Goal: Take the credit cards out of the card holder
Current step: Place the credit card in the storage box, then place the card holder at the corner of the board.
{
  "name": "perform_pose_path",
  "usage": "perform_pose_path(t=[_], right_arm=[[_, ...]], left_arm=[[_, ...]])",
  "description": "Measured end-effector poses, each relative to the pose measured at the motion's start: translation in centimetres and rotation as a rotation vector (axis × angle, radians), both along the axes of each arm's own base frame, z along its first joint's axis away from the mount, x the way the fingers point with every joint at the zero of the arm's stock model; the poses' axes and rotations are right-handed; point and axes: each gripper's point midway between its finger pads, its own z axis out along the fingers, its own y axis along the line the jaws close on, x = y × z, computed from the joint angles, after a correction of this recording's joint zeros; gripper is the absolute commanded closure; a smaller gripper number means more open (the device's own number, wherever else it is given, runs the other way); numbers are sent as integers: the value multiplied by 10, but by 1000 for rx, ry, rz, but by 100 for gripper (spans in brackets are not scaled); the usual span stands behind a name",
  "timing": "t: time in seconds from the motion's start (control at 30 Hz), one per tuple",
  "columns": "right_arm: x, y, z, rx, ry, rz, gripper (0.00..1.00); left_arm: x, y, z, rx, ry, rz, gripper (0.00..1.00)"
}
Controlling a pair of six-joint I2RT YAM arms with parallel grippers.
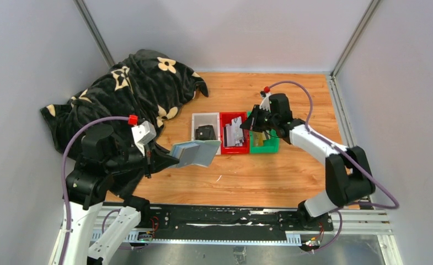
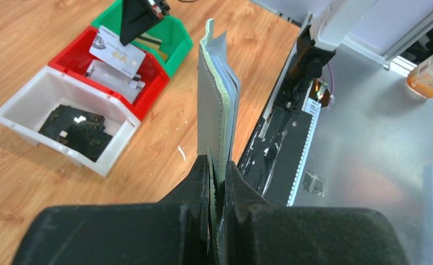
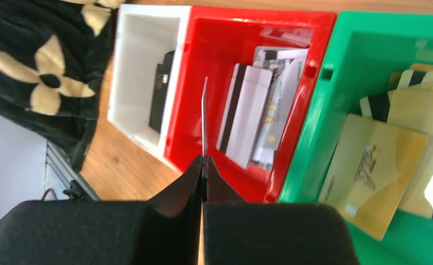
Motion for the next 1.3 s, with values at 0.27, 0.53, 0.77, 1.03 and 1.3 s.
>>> perform_pose_path(t=[0.27, 0.53, 0.77, 1.03, 1.3], right_arm=[[32, 21, -40, -87, 55, 44, 100], [28, 37, -59, -128, 74, 64, 84], [24, 39, -43, -174, 3, 42, 35], [-12, 45, 90, -46, -295, 112, 24], [-110, 91, 176, 160, -491, 460, 21]], left_arm=[[20, 1, -44, 109, 110, -6, 100], [24, 4, -54, 160, 100, -15, 100], [21, 6, -52, 163, 66, -16, 100], [19, 6, -51, 169, 40, -27, 100], [22, 6, -53, 183, 19, -42, 100]])
